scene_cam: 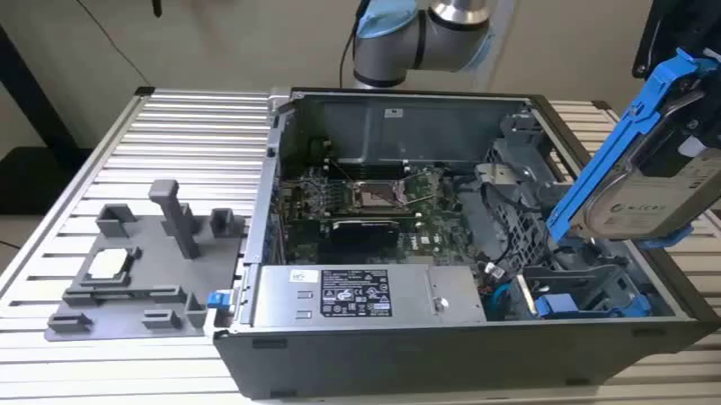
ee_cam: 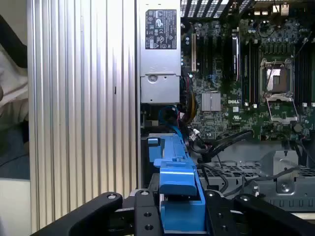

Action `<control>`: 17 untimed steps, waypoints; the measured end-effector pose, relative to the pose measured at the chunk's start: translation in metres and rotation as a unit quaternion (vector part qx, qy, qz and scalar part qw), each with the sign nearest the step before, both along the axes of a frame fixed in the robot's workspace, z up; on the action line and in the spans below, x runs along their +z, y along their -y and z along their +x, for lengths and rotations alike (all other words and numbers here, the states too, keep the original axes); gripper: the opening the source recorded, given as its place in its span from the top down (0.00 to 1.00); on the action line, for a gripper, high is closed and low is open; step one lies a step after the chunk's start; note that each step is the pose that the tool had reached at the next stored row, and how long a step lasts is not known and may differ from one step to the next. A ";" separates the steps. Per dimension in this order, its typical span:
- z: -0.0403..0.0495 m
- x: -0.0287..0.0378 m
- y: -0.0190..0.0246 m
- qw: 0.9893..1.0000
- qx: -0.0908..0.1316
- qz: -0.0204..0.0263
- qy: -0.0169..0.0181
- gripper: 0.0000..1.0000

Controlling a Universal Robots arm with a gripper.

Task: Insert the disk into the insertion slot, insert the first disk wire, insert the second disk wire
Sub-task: 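Insert the disk into the insertion slot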

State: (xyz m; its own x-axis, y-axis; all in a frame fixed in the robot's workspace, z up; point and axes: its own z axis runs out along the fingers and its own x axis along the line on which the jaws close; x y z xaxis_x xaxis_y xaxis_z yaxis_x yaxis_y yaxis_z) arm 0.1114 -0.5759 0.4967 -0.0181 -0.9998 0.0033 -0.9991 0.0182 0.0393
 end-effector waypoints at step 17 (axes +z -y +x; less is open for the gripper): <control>0.0000 -0.0039 -0.0003 1.000 0.000 0.000 0.000 0.67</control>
